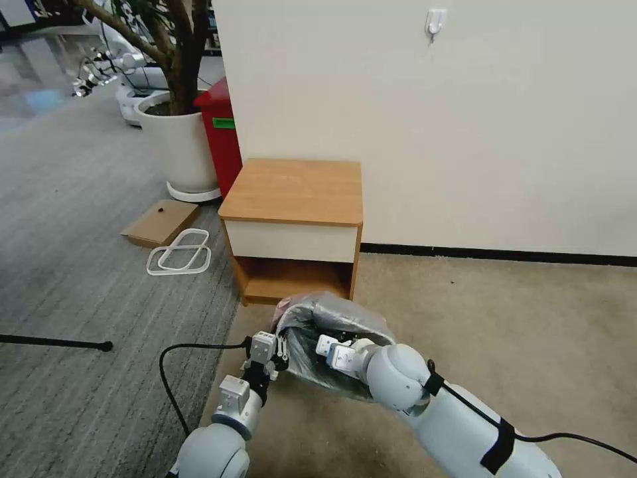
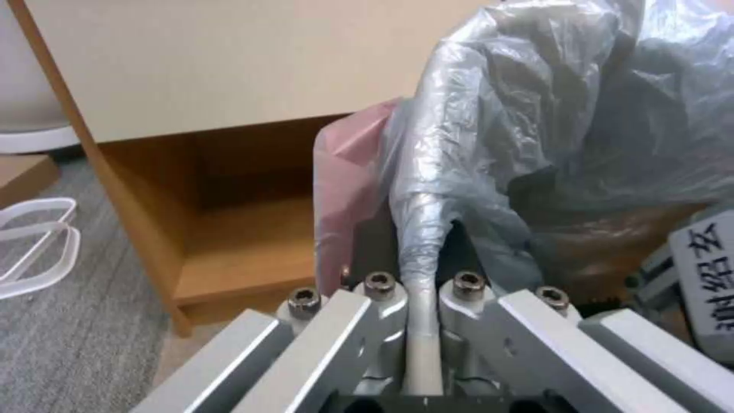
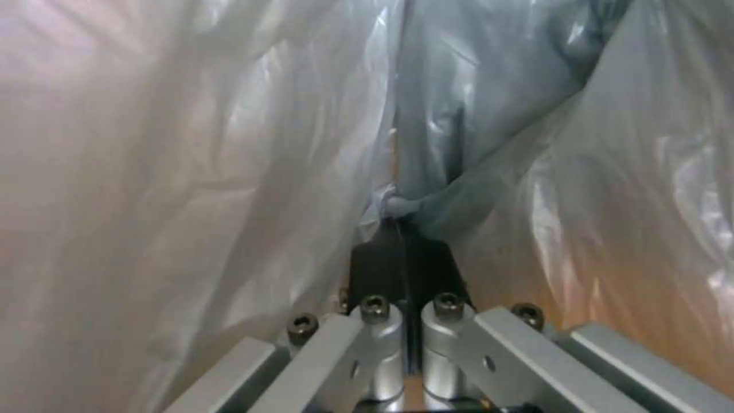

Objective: Pick up the garbage bag from the table and place it over the trash can.

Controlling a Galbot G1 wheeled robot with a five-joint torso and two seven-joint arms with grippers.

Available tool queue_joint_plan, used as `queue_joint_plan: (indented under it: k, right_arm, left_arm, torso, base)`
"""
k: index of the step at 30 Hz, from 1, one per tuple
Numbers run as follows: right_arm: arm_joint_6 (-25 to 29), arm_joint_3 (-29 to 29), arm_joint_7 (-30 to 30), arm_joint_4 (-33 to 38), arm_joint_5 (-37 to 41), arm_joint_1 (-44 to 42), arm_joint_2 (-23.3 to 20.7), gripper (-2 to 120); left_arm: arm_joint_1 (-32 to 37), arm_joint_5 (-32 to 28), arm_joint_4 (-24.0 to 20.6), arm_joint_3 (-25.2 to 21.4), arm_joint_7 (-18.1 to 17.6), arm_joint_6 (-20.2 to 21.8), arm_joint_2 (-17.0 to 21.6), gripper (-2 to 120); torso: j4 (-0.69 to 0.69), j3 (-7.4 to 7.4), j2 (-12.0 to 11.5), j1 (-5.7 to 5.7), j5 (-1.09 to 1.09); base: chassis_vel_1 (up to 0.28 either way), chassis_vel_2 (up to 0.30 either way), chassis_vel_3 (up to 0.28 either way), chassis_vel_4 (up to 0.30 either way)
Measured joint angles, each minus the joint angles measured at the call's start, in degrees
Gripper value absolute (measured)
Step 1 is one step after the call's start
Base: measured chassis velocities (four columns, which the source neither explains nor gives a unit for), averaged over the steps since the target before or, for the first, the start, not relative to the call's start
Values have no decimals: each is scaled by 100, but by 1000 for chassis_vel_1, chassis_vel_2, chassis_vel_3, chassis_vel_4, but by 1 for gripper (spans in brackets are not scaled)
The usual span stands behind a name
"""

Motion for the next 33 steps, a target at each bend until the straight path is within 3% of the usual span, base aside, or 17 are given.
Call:
queue_joint_plan:
  k: [33]
  right_arm:
    - [3, 121, 250, -591, 159, 57, 236, 0]
  left_arm:
    - [-39, -218, -33, -24, -147, 20, -11, 0]
  torso:
    - [0, 0, 0, 0, 0]
  base:
    - [0, 0, 0, 0]
